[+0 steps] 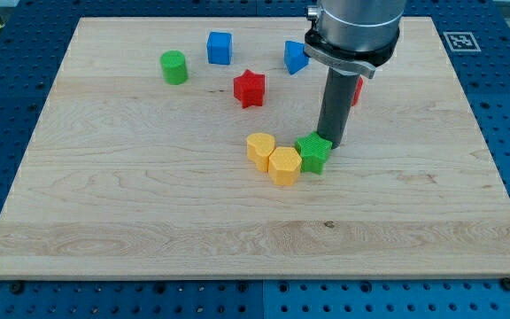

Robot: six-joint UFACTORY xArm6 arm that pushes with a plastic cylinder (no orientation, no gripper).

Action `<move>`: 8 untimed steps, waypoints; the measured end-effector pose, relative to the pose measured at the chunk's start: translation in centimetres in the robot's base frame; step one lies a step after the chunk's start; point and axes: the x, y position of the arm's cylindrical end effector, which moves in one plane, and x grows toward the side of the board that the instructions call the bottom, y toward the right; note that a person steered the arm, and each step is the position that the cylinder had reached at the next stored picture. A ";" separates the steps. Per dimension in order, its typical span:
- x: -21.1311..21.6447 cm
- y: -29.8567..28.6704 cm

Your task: Push the green circle into the green star

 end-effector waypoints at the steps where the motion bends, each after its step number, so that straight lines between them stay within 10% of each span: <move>1: -2.8 -3.8; 5: -11.8 -25.4; 8: -16.6 -20.1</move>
